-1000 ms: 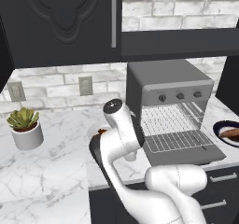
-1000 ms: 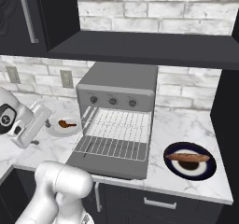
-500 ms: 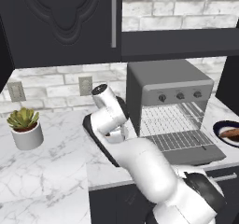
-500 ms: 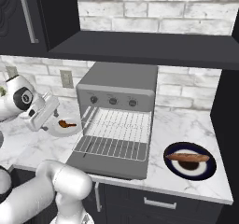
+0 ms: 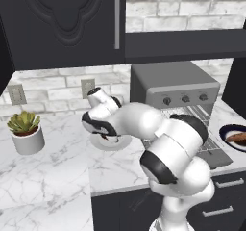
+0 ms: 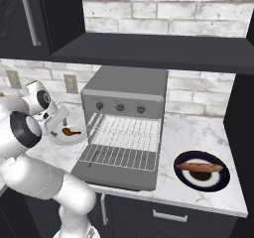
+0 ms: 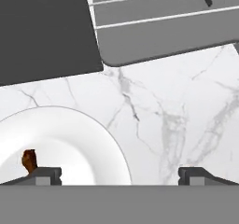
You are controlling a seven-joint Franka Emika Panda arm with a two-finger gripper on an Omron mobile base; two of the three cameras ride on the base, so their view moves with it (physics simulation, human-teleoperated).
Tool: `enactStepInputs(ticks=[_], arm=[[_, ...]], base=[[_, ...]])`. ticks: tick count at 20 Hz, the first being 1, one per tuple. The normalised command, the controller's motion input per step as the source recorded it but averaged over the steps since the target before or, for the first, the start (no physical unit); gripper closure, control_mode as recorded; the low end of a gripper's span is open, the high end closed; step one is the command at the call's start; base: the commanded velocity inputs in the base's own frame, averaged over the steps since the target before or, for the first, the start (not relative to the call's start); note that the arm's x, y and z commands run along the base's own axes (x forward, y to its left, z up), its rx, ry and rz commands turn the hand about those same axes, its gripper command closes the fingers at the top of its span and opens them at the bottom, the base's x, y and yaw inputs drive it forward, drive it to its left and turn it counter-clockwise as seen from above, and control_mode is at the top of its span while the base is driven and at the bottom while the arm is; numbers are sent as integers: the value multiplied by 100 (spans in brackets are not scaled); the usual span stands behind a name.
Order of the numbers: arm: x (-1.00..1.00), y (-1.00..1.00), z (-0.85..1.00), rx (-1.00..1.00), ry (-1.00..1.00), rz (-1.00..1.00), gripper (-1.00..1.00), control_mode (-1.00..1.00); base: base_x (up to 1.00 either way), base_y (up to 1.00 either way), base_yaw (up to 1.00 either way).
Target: Open the toaster oven door. Place the baguette on the top rack in the toaster oven and place the chicken drumstick on the bottom rack.
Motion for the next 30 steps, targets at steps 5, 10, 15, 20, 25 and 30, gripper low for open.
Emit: enactStepInputs(ticks=[5,10,15,20,25,30], arm=[[54,0,-49,0,10,0,-100,-100],[11,0,-56,0,1,0,-100,-100],[0,1,-31,0,0,0,-100,-100],[4,15,-11,0,0,0,-100,-100],[17,25,-12,0,0,-2,-100,-100],[22,21,-18,0,0,-3,-100,-100]], base=[[0,0,0],[0,0,0],[0,0,0],[0,0,0],[0,0,0],[0,0,0]])
